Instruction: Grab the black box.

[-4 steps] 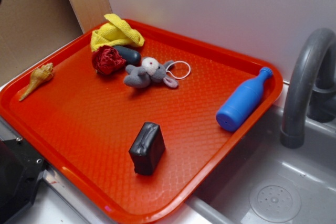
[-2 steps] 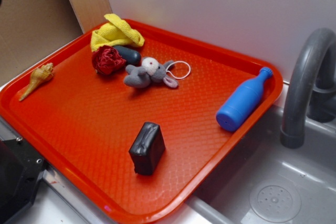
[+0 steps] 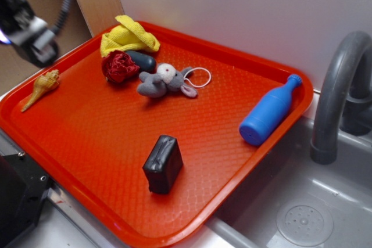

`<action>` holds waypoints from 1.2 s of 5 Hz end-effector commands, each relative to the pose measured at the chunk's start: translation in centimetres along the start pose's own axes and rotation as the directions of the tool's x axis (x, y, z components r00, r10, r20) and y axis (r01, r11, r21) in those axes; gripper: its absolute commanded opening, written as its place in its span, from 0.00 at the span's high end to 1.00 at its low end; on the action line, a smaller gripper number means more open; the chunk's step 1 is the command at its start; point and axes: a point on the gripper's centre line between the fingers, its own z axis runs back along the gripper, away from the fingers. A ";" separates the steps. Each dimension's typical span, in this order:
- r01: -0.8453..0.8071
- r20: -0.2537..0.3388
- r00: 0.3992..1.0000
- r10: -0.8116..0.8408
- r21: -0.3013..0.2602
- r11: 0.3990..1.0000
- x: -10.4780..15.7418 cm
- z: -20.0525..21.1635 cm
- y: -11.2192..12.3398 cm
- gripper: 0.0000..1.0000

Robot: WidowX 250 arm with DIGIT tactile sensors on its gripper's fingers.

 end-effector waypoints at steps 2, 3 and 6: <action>0.056 -0.030 0.998 -0.057 -0.052 0.997 4.2 -2.5 -10.0 0.00; 0.045 -0.074 0.996 -0.048 -0.051 0.998 5.1 -5.0 -11.0 0.00; -0.484 -0.141 0.870 0.472 -0.073 0.872 6.4 -10.7 -5.9 0.00</action>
